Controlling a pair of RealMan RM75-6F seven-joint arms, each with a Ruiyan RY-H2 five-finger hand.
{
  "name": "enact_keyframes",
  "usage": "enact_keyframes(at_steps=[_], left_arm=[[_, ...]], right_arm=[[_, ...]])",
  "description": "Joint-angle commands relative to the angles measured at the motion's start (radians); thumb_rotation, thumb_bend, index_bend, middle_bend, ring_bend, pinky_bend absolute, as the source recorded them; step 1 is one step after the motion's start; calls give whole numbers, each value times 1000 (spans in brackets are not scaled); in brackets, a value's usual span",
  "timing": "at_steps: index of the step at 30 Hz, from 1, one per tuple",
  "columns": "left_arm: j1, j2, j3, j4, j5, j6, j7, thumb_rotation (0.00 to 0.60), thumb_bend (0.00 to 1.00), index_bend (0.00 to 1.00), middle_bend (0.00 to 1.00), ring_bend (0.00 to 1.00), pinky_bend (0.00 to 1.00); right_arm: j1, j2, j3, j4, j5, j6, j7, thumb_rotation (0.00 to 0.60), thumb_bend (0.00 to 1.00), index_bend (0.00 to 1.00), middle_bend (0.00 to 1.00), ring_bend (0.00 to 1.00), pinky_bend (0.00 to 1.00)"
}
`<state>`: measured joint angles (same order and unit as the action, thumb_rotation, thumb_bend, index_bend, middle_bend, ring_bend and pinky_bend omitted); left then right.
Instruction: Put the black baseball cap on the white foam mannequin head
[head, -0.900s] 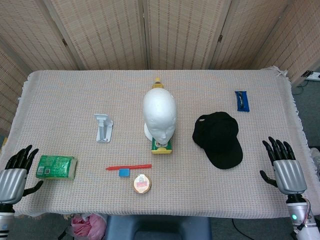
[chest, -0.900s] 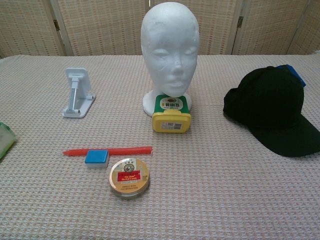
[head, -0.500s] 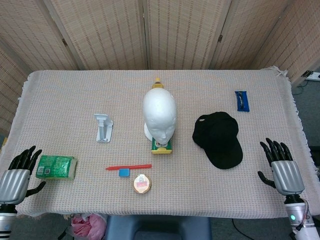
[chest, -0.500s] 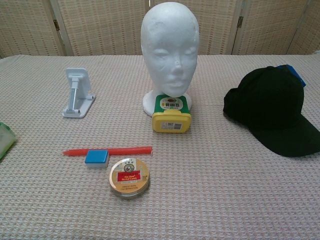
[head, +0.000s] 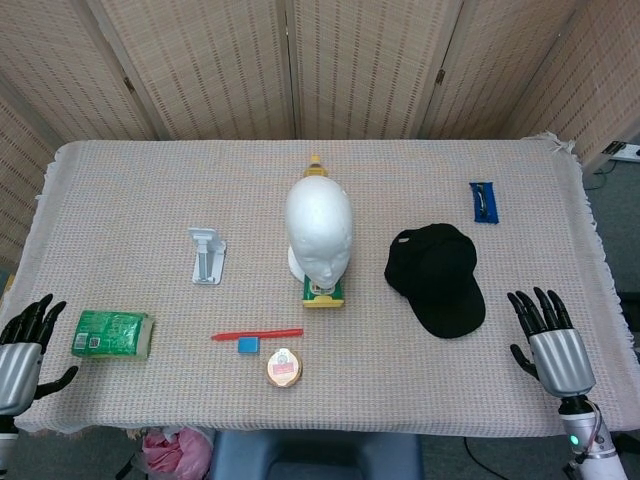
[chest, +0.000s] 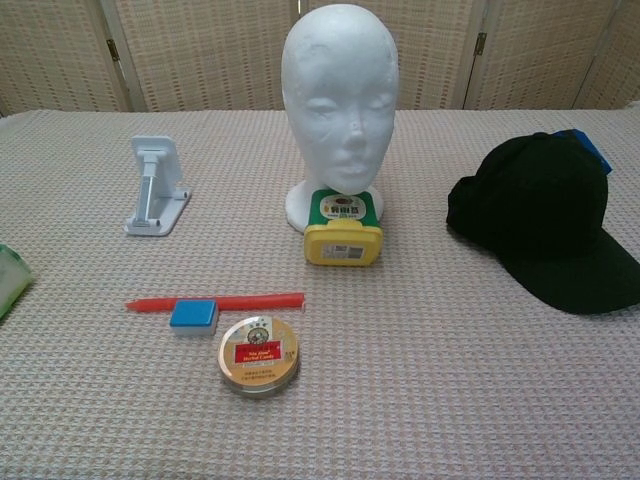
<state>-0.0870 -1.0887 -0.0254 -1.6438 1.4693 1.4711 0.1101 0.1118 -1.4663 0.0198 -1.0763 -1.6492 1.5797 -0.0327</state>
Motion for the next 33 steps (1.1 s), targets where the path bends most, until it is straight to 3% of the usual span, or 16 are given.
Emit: enact_keyframes(at_steps=[1,6,13,22,33], left_arm=[[-1,3,-3,2,-4,-2,-7,600,220,54,0,0,154],[-10,5,-8,5,-19,-23,-8,600,220,55,0,0,154],[-9,9,-14,7,-25,-20,-10,600,220,54,0,0,154],[-5,20,-12,11,-27,-21,-19,600,220,53,0,0,154],[-6,41,-7,17,-21,-35,-50,600,220,50,0,0,154]], right_arm=[[22,-113,-20,186,-40,7,131,600,205,120,187,69,171],[42,-223,-30,379,-38,-22,226,600,205,127,191,75,183],[68,-333,-40,564,-40,-40,273,600,206,131,192,75,185],[95,-425,-28,703,-21,-26,320,600,212,137,201,82,190],[129,-494,-14,783,9,-53,328,600,242,148,216,94,200]])
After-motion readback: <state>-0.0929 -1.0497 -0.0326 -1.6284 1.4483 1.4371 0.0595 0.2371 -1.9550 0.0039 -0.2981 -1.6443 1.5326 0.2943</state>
